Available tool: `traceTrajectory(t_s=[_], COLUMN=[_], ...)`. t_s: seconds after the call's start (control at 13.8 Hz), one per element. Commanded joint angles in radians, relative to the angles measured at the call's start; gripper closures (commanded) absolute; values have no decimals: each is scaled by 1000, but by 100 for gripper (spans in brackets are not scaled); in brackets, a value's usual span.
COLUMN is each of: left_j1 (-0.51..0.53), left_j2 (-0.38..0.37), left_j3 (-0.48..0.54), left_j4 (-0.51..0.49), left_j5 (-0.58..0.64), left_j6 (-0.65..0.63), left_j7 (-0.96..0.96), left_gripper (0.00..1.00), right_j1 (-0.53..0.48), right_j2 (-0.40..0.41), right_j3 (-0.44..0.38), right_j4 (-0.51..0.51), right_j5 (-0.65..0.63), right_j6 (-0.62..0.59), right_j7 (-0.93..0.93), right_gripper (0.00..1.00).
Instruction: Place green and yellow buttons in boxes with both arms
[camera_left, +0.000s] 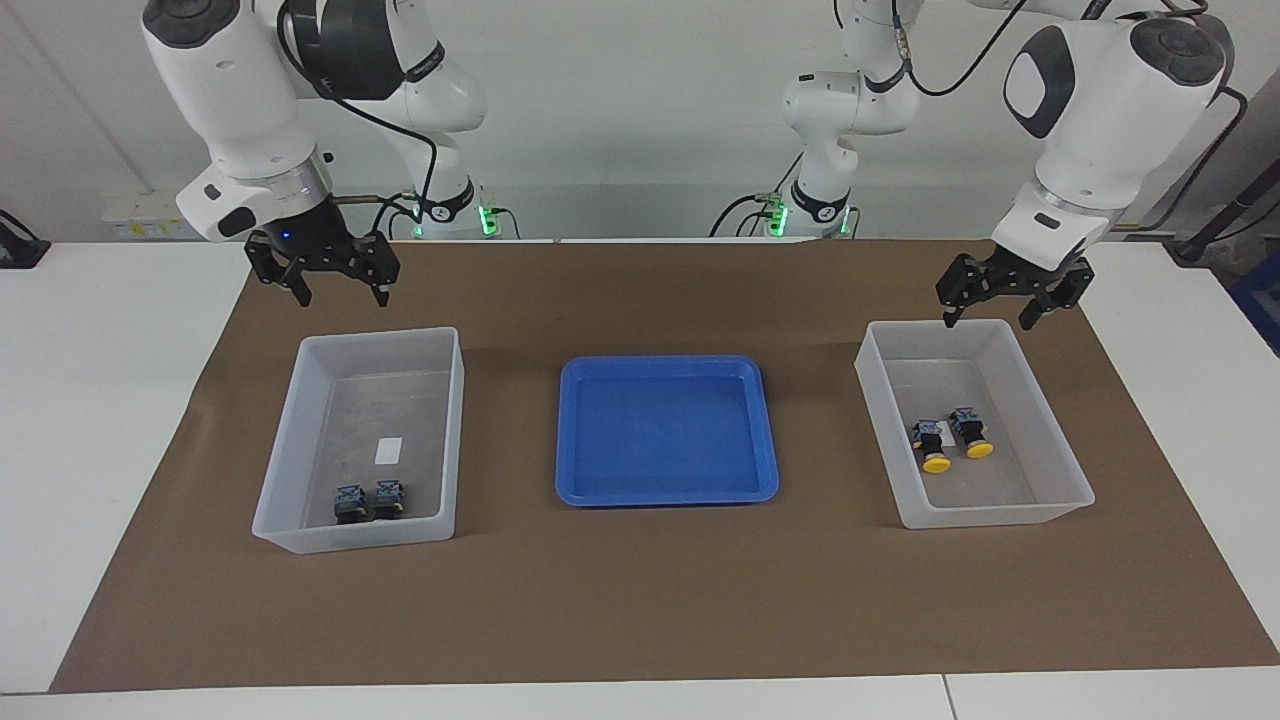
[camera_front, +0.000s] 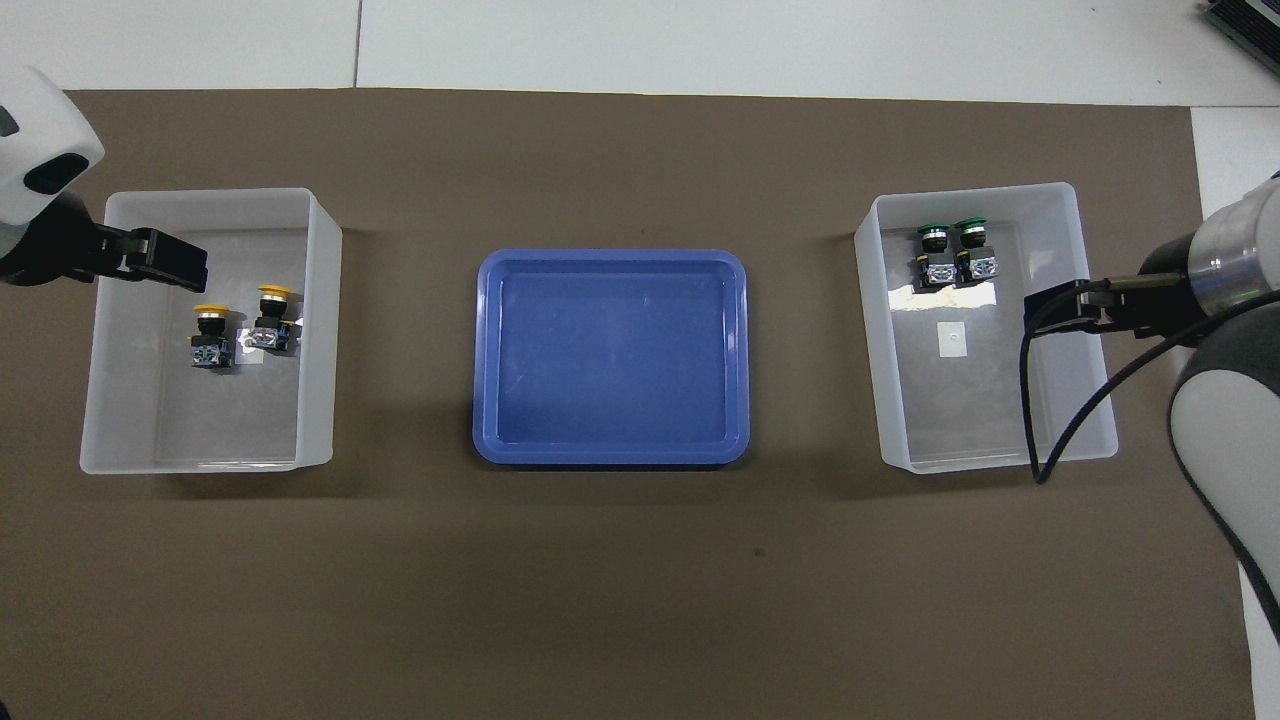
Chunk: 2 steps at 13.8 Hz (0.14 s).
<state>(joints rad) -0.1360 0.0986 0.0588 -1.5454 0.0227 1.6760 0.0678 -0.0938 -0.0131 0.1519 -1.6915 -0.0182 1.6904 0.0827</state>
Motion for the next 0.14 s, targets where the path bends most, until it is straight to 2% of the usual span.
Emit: traceTrajectory(t_s=[0.0,0.07], left_j1=[7,7], left_j2=[-37,-37], left_j3=[0,0], left_j4=[-45,-45], left_j5=[22,22], left_j6=[13,14], left_j7=[-10,-11], left_gripper=[0,0], right_j1=[-3,-3], right_j2=[-21,-21], right_j3=[5,5], right_j4=[-23,-23], right_j5=[21,21], right_j6=[8,9], right_j7=[23,23], right_gripper=[0,0])
